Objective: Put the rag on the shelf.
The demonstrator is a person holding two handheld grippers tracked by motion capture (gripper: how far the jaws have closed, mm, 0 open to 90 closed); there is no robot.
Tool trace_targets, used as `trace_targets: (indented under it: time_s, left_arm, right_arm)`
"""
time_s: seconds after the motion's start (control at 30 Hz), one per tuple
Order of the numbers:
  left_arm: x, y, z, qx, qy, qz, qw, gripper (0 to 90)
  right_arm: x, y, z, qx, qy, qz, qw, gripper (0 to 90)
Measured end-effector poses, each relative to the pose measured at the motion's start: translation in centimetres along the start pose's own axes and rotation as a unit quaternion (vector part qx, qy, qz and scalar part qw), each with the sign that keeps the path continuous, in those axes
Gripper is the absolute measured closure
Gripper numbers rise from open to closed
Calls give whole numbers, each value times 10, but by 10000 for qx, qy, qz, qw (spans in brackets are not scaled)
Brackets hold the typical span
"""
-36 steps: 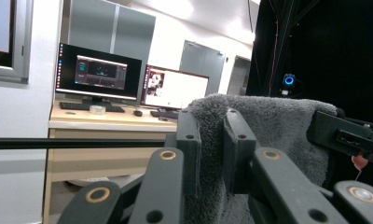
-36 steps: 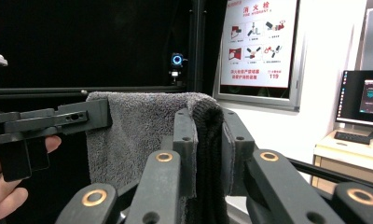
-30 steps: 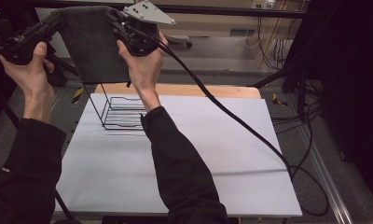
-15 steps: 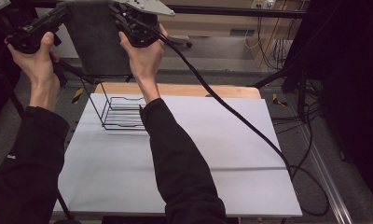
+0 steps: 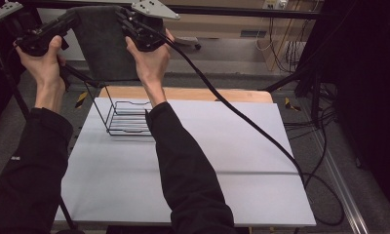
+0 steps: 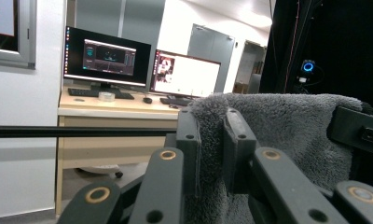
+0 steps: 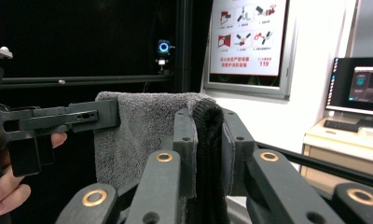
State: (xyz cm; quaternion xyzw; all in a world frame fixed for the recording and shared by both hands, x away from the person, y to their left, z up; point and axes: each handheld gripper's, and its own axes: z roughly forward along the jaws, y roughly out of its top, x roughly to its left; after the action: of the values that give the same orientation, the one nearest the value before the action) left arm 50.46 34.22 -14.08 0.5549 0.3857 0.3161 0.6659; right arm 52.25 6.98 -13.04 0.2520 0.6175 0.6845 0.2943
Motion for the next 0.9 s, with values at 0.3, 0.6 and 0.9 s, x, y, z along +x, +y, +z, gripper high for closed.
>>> trace_targets:
  time_s: [0.3,0.6,0.9]
  left_arm:
    - [3,-18,-4,218,-39,94,9997,790]
    - [5,-36,-16,386,-136,144,9991,789]
    - [5,-50,-22,555,-216,210,9980,789]
  right_arm:
    - [-4,-19,-3,241,51,35,9997,793]
    - [-1,-37,-9,382,181,120,9990,794]
    - [2,-48,-17,588,251,33,9979,794]
